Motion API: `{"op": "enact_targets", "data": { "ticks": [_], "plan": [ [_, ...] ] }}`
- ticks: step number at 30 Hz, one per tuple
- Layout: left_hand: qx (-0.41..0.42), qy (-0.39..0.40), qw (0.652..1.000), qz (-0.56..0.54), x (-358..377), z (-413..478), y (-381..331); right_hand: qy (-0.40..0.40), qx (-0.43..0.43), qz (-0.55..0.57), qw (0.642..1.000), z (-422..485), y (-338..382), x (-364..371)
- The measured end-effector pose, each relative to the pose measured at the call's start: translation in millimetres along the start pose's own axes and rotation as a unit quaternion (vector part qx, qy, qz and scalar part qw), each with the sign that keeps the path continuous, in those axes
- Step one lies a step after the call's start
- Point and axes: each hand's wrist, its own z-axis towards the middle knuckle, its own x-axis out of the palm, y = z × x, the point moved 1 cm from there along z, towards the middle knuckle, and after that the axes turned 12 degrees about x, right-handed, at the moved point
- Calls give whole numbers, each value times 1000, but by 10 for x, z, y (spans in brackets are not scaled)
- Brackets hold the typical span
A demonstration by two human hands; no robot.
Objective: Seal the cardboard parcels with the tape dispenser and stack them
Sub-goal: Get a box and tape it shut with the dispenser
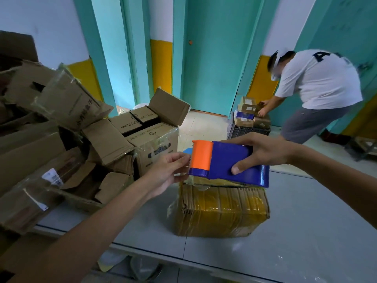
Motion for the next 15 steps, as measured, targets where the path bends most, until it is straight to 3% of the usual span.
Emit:
{"op": "enact_targets", "data": {
  "ticks": [4,10,15],
  "plan": [
    [-16,-13,999,-27,3,22,24,3,-5,10,1000,24,26,8],
    [26,-93,985,142,10,37,33,13,26,-17,999,111,87,-5],
    [56,-119,975,177,-149,-81,-36,42,73,-59,995,165,105,-89]
  ]
}}
